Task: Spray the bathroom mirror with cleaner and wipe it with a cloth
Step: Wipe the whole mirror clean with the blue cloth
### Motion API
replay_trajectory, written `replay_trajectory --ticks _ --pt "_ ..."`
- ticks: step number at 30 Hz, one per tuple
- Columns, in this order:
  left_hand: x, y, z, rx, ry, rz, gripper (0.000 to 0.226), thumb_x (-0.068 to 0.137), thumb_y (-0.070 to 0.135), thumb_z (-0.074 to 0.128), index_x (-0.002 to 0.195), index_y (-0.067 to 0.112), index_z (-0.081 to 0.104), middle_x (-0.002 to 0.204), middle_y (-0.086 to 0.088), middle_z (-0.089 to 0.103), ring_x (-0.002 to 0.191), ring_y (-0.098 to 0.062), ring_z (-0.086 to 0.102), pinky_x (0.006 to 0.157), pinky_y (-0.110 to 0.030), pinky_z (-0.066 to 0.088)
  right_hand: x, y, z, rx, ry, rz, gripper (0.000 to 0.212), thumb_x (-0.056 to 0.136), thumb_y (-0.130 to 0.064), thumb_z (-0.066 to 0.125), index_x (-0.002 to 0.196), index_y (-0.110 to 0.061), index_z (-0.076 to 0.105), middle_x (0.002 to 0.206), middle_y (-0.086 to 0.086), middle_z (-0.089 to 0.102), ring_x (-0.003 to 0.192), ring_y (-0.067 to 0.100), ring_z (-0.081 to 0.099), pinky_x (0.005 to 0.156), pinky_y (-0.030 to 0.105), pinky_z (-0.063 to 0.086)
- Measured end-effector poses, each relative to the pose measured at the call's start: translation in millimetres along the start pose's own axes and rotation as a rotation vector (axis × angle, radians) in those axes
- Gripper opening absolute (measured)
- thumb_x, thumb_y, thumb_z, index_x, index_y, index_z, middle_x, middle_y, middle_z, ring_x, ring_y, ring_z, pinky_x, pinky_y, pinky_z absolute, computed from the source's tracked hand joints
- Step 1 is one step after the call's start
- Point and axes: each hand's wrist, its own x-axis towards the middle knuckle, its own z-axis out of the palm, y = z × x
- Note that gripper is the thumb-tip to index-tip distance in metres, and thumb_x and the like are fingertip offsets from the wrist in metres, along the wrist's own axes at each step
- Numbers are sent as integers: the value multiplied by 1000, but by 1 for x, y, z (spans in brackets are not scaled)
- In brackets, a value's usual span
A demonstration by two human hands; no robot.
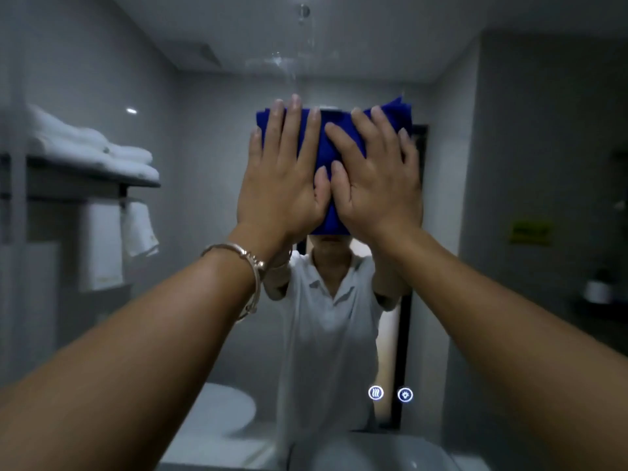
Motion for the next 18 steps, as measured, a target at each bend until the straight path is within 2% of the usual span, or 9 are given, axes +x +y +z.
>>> replay_trajectory --ticks 5,9,13,18 --pt "-49 29 16 0 23 58 66 88 33 32 147 4 21 153 -22 21 143 -37 15 114 -50 12 -62 9 -6 -12 -3 -17 48 93 -36 39 137 -20 49 145 12 44 138 27 29 113 42 14" --pt "-69 54 23 32 17 93 68 85 33 33 146 4 20 152 -22 25 141 -38 18 113 -51 16 -98 23 -13 -27 -20 -17 47 93 -36 38 137 -22 42 145 11 45 138 26 29 114 41 14" --pt "-63 61 23 12 22 111 71 82 33 34 145 2 20 151 -24 25 141 -39 18 113 -51 15 -91 42 -21 -21 -45 -137 49 91 -38 41 136 -21 48 142 11 48 137 26 32 111 44 19" --pt "-23 85 18 -8 4 82 70 86 35 31 146 0 20 152 -25 21 141 -40 17 113 -53 16 -59 78 -34 -36 -48 -146 51 90 -39 40 134 -19 54 140 11 50 134 29 37 109 45 20"
